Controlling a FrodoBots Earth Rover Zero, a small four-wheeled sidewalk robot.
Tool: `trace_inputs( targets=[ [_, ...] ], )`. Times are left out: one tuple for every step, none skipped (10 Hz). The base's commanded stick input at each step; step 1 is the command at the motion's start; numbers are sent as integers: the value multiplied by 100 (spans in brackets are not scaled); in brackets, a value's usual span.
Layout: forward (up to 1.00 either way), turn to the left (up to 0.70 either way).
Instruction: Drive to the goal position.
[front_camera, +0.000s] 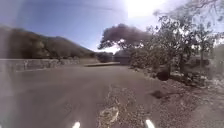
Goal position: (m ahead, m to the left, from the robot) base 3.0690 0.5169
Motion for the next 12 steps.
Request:
trace_inputs(
  targets=[
    [50, 0],
    [50, 0],
    [50, 0],
    [50, 0],
    [50, 0],
    [50, 0],
    [50, 0],
    [50, 0],
    [50, 0],
    [50, 0],
    [50, 0],
    [50, 0]
  ],
)
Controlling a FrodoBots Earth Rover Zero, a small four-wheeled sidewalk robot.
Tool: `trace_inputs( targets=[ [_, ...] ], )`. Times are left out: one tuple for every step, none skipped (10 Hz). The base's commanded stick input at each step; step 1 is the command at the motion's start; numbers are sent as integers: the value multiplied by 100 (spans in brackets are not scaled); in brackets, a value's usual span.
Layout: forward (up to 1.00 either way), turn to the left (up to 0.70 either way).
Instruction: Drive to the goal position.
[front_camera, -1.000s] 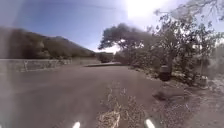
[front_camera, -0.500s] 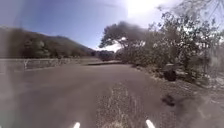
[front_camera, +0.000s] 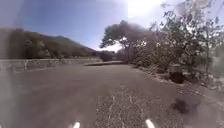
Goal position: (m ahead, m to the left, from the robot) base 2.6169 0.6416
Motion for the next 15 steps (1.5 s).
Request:
trace_inputs(
  targets=[
    [50, 0],
    [50, 0],
    [50, 0],
    [50, 0],
    [50, 0],
    [50, 0],
    [50, 0],
    [50, 0],
    [50, 0],
    [50, 0],
    [50, 0],
    [50, 0],
    [50, 0],
    [50, 0],
    [50, 0]
  ],
)
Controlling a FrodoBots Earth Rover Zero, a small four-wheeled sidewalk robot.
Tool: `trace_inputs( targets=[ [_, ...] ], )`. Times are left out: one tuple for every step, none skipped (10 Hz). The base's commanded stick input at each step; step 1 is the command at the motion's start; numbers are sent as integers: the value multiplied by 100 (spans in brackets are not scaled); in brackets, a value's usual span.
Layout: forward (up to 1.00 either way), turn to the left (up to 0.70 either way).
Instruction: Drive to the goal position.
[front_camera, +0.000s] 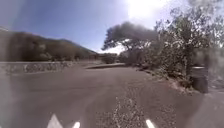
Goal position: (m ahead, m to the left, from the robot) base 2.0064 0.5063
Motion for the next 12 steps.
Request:
trace_inputs(
  targets=[
    [50, 0],
    [50, 0],
    [50, 0],
    [50, 0],
    [50, 0],
    [50, 0],
    [50, 0],
    [50, 0],
    [50, 0],
    [50, 0],
    [50, 0],
    [50, 0]
  ],
)
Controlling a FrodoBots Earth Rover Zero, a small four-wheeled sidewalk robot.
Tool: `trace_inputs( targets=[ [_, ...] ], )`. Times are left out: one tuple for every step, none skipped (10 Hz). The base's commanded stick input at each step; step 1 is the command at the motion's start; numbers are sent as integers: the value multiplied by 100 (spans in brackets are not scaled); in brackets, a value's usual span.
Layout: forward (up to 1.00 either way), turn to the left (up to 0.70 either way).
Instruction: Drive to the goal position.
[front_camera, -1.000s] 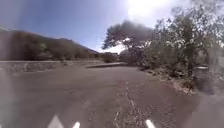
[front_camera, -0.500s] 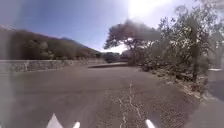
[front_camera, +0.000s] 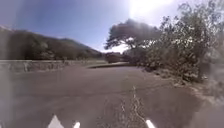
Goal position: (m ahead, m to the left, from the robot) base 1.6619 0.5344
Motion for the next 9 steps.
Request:
trace_inputs(
  targets=[
    [50, 0],
    [50, 0],
    [50, 0],
    [50, 0],
    [50, 0],
    [50, 0],
    [50, 0],
    [50, 0],
    [50, 0]
  ],
)
